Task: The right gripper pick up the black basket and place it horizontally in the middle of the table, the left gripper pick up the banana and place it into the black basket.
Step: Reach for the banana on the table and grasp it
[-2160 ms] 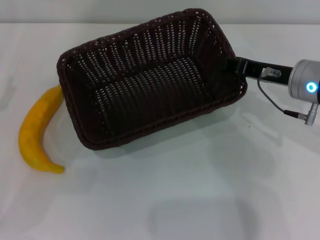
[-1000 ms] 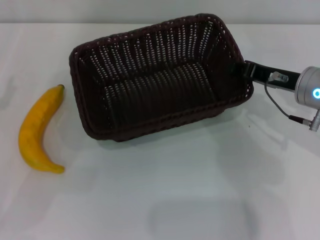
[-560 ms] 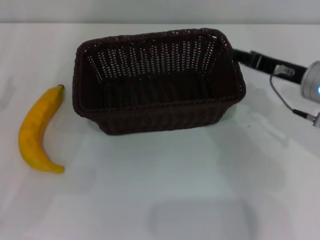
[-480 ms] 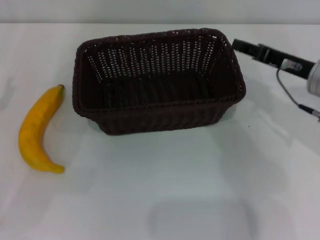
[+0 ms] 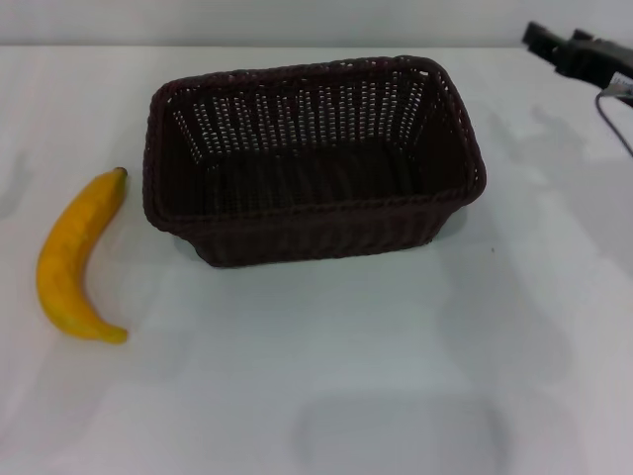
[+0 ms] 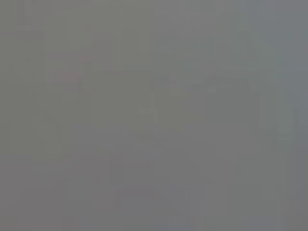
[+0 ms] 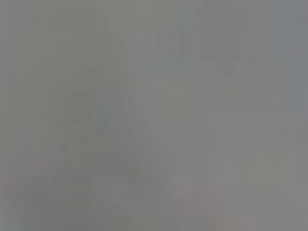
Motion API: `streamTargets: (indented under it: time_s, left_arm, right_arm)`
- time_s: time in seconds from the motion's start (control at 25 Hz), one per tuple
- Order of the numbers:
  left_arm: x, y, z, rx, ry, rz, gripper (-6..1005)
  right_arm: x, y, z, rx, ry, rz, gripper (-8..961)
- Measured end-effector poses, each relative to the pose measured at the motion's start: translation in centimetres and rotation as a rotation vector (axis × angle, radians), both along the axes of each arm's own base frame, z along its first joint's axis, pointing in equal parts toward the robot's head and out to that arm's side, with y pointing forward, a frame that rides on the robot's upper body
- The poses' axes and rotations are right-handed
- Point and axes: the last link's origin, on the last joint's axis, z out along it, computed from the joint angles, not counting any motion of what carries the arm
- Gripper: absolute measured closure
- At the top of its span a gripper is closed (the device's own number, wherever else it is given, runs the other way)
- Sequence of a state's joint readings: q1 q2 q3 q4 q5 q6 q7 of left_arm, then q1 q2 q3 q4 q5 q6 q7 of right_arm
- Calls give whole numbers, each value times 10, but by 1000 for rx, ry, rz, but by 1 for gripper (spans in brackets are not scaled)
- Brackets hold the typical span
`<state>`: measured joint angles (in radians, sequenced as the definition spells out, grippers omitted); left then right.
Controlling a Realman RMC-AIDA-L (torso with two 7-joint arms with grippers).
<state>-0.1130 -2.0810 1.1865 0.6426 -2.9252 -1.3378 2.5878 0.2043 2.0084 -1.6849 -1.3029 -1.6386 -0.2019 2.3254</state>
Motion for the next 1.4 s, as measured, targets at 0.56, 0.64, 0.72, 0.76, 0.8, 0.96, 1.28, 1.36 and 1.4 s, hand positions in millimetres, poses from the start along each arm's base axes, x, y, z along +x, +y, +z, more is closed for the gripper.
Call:
streamTargets:
  time_s: [0.56,0.64,0.72,0.76,0.8,0.96,1.28,1.36,1.4]
  left_arm:
    - [7,6,1,-4,-21,-31,120]
    - [7,7,1,-2,-22,-33,120]
    - [7,8,2,-3,-22,-31,120]
    - [7,9,2,-4,-23,-27,120]
    - [6,10,2,-6,-23,-22,120]
    - [6,13,2,-13,-26,-10,120]
    - [5,16,2,-17,-29,1,120]
    - [6,17,2,-20,-30,-3,120]
    - [7,18,1,-22,-30,-5,120]
  right_arm:
    - [39,35,23,328,-312,-101,319]
    - [43,36,26,372,-319,-91,320]
    - [47,35,28,401,-292,-80,321]
    - [48,34,29,415,-282,-63,321]
    - [47,33,28,425,-278,-42,322]
    - [34,29,12,399,-395,94,324]
    - [33,9,-3,503,-568,310,327]
    - [38,5,-3,533,-576,319,328]
    - [40,4,-2,542,-573,313,329]
